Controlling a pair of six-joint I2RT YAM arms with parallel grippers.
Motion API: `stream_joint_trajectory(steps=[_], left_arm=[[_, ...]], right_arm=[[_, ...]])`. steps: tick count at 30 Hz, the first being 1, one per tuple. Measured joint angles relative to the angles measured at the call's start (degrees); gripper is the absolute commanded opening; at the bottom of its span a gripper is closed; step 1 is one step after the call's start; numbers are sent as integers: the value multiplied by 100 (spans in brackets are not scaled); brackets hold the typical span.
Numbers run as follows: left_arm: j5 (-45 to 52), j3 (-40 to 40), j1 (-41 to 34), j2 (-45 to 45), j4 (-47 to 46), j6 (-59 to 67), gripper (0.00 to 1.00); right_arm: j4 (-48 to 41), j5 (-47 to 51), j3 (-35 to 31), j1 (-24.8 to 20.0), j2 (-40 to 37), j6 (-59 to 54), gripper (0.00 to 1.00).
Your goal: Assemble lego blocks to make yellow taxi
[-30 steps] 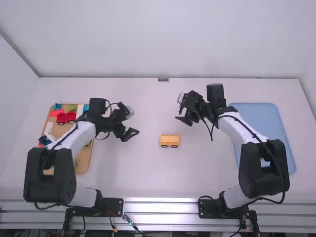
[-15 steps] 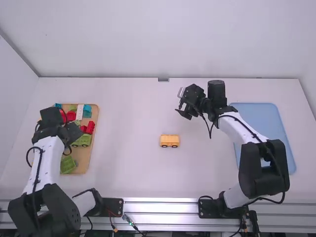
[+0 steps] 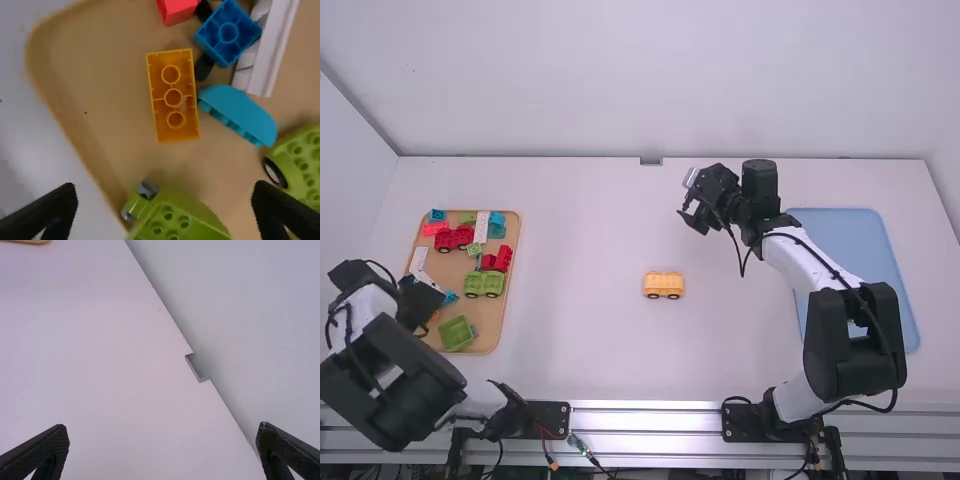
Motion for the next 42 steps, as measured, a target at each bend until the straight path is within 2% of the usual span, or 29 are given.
stream_joint_trajectory(steps=[2,9,14,16,23,30,34,38,41,42], left_arm=[[37,37,31,179,-4,129,64],[-164,463,31,879,-90,160,66],[-227,706,31,1270,136,164,60],[-227,719,31,1318,146,164,57],[-118,719,31,1458,343,177,56],[63,721,28,1517,367,203,75],[98,761,28,1517,184,203,76],[98,861,7,1517,197,157,84],[101,879,7,1517,295,-96,99],[98,879,4,1517,297,-120,99]], right_arm=[[20,0,0,0,0,-2,99],[-4,22,0,0,0,2,99],[-4,20,0,0,0,13,99],[-4,17,0,0,0,11,98],[-2,20,0,0,0,13,99],[0,17,0,0,0,13,99],[-2,20,0,0,2,13,99],[-11,22,0,0,2,15,99],[-22,20,0,0,0,15,99],[-20,20,0,0,0,13,99]])
